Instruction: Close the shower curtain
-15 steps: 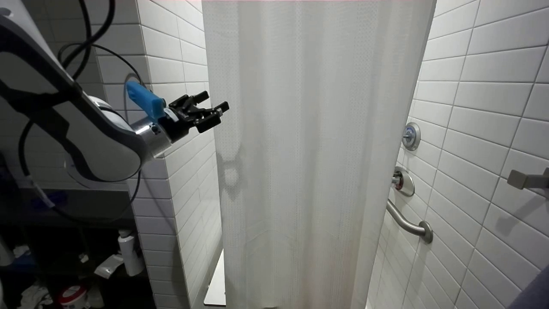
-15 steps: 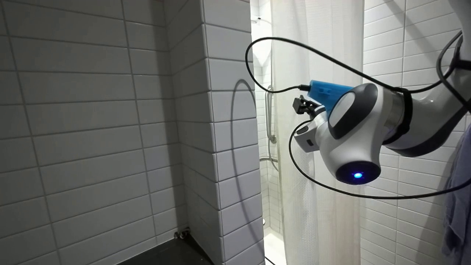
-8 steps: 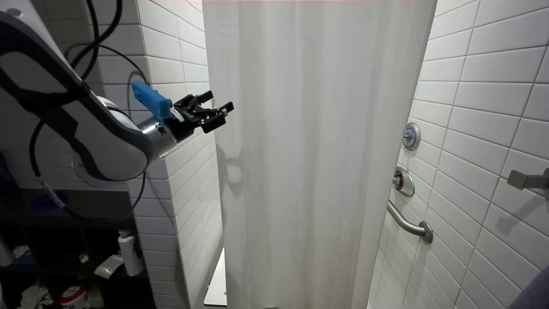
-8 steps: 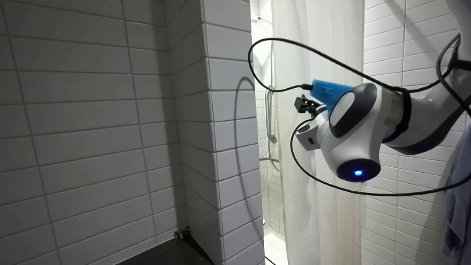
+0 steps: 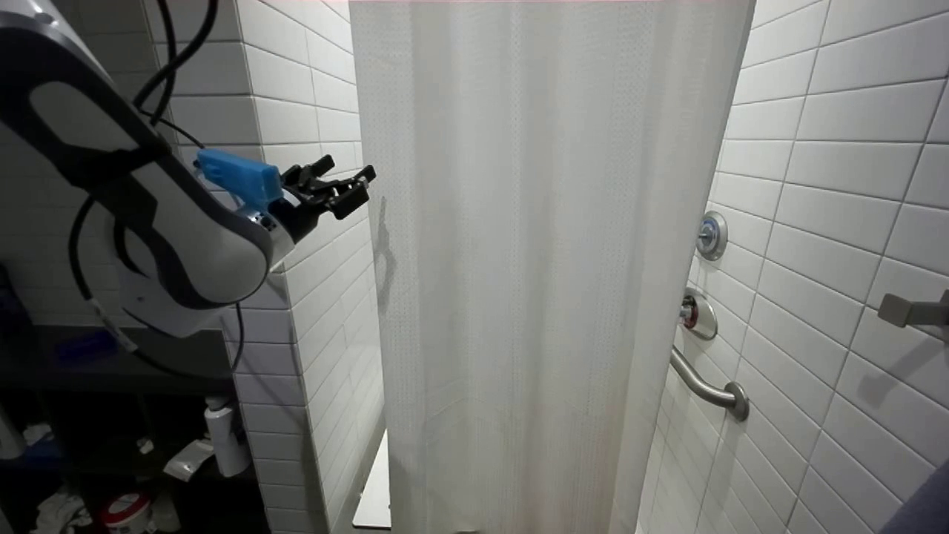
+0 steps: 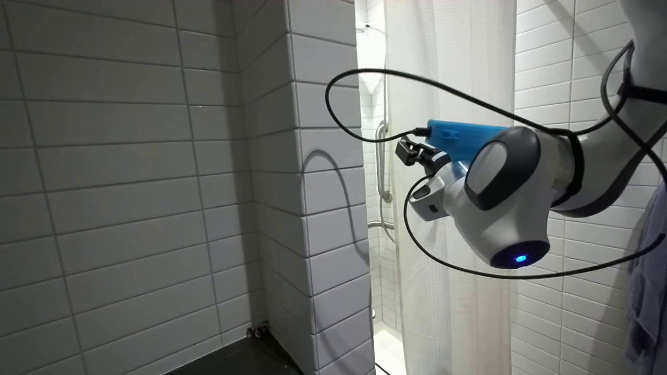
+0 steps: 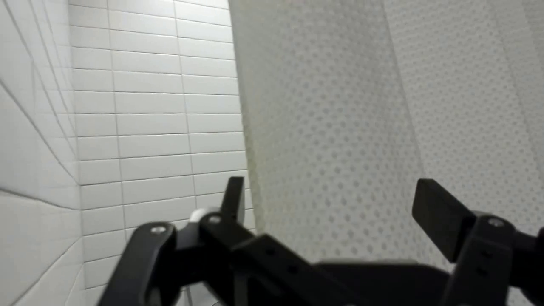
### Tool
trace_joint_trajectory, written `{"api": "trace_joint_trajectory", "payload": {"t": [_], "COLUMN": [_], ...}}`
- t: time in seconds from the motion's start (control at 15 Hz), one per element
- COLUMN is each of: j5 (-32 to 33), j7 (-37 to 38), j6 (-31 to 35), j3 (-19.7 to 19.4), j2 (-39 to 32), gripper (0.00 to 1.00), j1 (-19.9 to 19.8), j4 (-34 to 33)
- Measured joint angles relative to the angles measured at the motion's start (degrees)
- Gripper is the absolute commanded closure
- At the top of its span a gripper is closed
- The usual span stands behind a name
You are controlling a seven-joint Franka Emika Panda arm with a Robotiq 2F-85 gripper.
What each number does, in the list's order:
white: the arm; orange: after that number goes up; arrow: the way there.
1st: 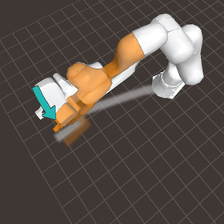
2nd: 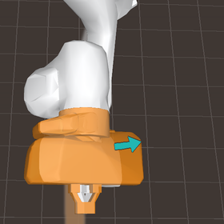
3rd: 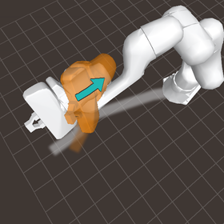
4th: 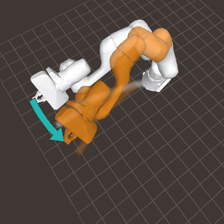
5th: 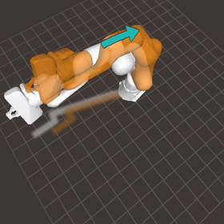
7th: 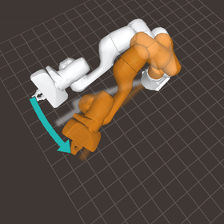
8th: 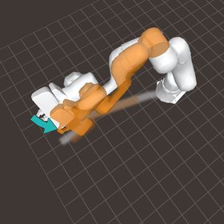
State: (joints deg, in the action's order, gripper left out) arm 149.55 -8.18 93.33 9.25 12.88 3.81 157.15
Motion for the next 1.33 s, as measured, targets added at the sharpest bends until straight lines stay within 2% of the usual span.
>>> {"api": "trace_joint_trajectory", "payload": {"t": [0.2,0.93,1.33], "j5": [-0.2,-0.2,-0.2], "j7": [0.6,5.7,6.3], "j6": [0.0,0.1,0.3], "j3": [1.3,0.2,1.4], "j2": [0.0,0.0,0.0], "gripper": [0.00,0.00,0.00], "j1": [-0.3,-4.7,-5.9], "j4": [0.0,0.0,-0.4]}}
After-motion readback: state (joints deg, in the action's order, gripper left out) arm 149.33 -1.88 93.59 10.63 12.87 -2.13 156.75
